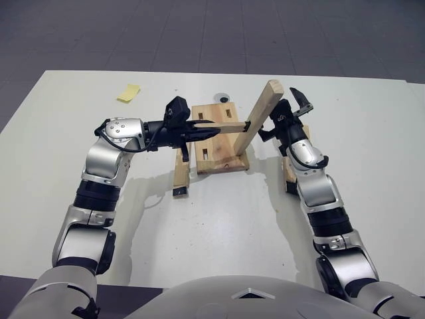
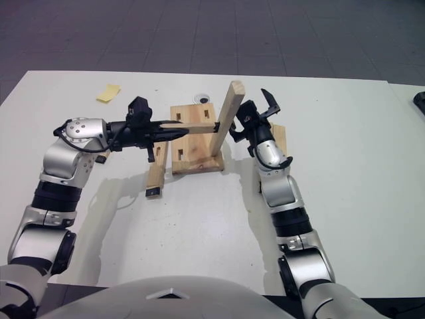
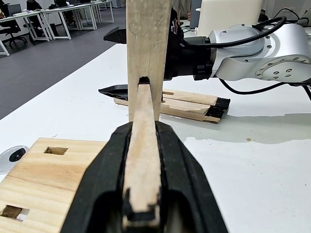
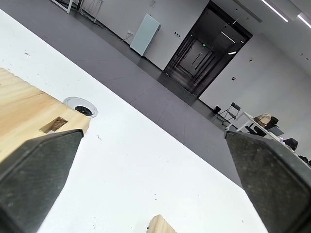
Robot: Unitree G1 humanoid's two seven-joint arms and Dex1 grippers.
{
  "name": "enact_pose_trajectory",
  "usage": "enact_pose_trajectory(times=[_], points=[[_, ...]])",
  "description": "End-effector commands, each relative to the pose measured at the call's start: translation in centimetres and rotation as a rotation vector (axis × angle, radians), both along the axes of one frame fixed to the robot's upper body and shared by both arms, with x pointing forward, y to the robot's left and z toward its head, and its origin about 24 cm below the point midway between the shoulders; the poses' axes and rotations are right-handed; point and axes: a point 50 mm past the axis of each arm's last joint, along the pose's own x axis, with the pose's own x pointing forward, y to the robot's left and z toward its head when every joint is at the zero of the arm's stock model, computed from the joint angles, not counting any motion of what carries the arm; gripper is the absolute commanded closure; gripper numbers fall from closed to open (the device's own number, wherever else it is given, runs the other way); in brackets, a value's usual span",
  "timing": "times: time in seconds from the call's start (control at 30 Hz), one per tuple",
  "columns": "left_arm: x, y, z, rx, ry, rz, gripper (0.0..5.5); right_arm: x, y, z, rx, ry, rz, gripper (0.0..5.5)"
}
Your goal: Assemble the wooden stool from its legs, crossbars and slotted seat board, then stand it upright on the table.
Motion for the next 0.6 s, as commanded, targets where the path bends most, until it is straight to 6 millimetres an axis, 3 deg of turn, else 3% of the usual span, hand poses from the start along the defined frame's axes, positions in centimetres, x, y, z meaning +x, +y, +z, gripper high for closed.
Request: enact_pose_trajectory(times=[0.03, 0.43, 0.6], points=[[0.2, -2.3, -0.7, 0.021, 0.020, -0.049, 5.07, -1.1, 4.0, 1.4, 0.004, -0.069, 0.207, 0.10], [0.0, -2.0, -1.6, 0.031, 0.038, -0.031, 5.07, 0.7, -0.8, 1.2, 0.057, -0.057, -0.170, 0.10], [0.2, -1.9, -1.7, 0.034, 0.036, -0.020, 5.07, 0.6, -5.4, 2.3, 0.044, -0.120, -0.446, 0.10]])
